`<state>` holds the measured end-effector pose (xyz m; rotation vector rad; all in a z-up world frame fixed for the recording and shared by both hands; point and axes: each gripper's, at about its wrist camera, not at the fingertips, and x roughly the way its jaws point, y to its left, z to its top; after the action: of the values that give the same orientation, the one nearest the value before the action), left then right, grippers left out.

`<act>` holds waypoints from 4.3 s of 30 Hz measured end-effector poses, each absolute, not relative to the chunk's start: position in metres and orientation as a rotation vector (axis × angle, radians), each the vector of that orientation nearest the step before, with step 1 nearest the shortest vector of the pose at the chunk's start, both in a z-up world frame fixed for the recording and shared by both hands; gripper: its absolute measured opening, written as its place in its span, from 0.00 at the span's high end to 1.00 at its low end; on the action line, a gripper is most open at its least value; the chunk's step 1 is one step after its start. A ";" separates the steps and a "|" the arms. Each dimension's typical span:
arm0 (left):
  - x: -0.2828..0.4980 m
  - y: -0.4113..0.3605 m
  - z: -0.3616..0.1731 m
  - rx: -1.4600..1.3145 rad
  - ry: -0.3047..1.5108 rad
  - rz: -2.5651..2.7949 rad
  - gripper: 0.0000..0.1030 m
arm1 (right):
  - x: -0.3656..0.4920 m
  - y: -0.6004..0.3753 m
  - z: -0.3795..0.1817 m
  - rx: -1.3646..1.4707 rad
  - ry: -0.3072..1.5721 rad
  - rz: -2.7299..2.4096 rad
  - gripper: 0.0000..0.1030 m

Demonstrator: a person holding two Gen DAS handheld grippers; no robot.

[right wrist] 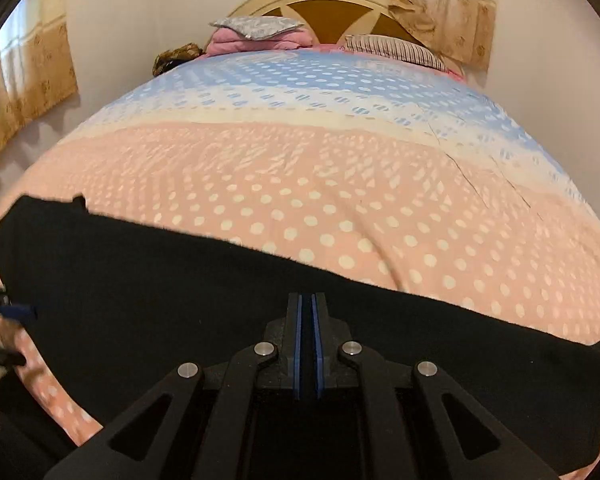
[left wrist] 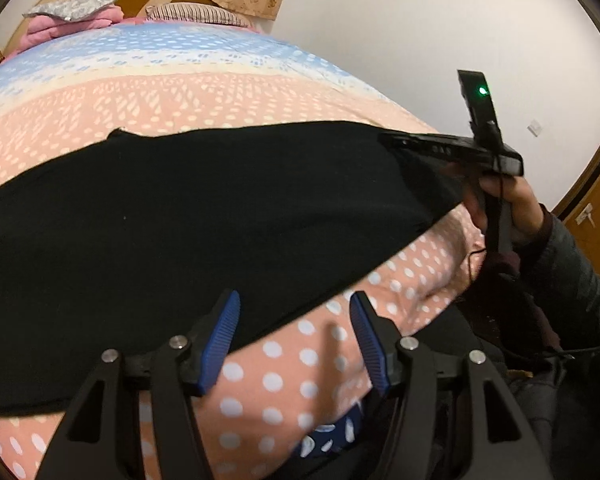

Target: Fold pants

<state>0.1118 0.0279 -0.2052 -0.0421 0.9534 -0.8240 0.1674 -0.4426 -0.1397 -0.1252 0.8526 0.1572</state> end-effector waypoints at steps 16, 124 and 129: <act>0.115 0.079 -0.189 -0.026 0.825 -0.606 0.26 | 0.282 -0.266 -0.147 0.265 1.107 0.628 0.47; 0.173 0.053 -0.166 0.123 0.791 -0.069 0.00 | 0.092 -0.738 -0.116 0.461 0.730 -0.149 0.42; 0.179 0.038 -0.176 0.134 0.830 -0.083 0.00 | 0.079 -0.728 -0.122 0.379 0.707 -0.126 0.76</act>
<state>0.1789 0.0381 -0.1763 0.1336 0.8302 -0.0830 0.0786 -0.7275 -0.1220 0.3786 0.7069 -0.1262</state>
